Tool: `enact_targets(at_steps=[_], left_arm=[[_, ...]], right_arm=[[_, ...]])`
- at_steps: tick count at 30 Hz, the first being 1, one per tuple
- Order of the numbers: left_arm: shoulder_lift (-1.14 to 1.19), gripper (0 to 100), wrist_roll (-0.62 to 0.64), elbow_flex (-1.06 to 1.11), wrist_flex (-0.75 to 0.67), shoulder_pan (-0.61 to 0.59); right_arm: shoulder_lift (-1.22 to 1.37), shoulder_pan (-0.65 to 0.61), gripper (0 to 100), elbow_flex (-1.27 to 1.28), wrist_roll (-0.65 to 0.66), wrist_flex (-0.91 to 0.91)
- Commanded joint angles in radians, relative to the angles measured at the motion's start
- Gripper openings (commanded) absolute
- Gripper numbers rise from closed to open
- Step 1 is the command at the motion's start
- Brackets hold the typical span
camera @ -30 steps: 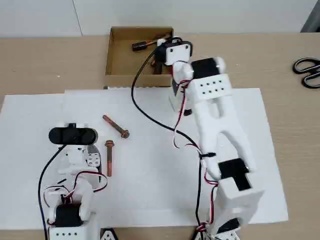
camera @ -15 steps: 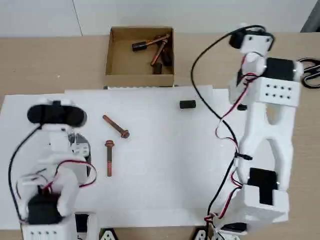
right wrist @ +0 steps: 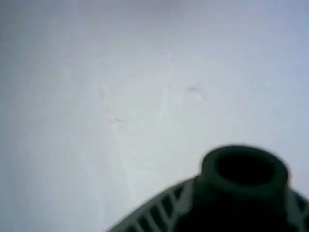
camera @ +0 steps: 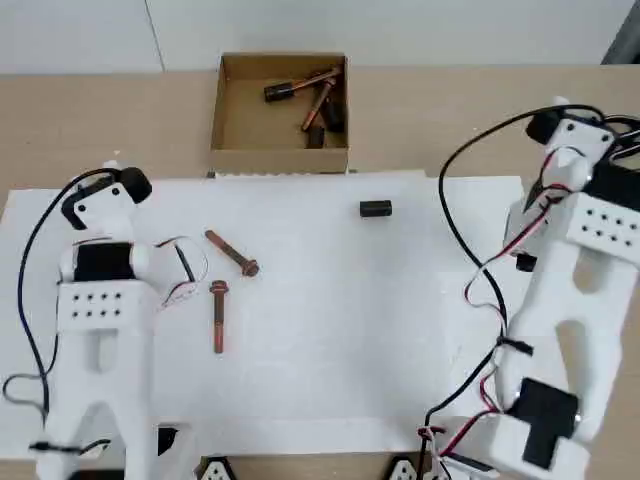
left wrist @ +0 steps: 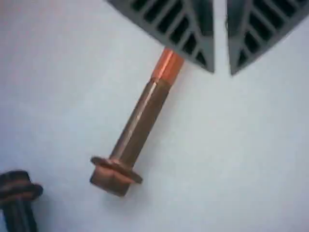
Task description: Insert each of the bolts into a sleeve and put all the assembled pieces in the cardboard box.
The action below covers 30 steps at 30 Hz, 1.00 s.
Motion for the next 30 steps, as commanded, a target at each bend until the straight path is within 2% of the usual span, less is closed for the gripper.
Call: enact_targets(at_steps=[1, 4, 11, 16, 28, 30], left_arm=[[0.060, 1, -0.049, -0.048, -0.095, 0.006], [0.097, 1, -0.170, -0.044, -0.132, 0.009], [0.218, 1, -0.170, -0.045, -0.074, 0.118], [0.288, 1, -0.169, -0.048, -0.110, 0.186], [0.338, 1, -0.169, -0.050, -0.101, 0.199], [0.347, 4, -0.169, -0.050, -0.087, 0.198]], right_arm=[[-0.130, 0.027, 0.8, 0.075, -0.011, -0.048], [-0.200, 0.027, 0.8, 0.157, -0.011, -0.064], [-0.326, 0.027, 0.7, 0.302, -0.009, -0.104], [-0.372, 0.025, 0.7, 0.362, -0.009, -0.134], [-0.369, 0.022, 0.7, 0.373, -0.009, -0.134], [-0.367, 0.022, 0.7, 0.373, -0.009, -0.134]])
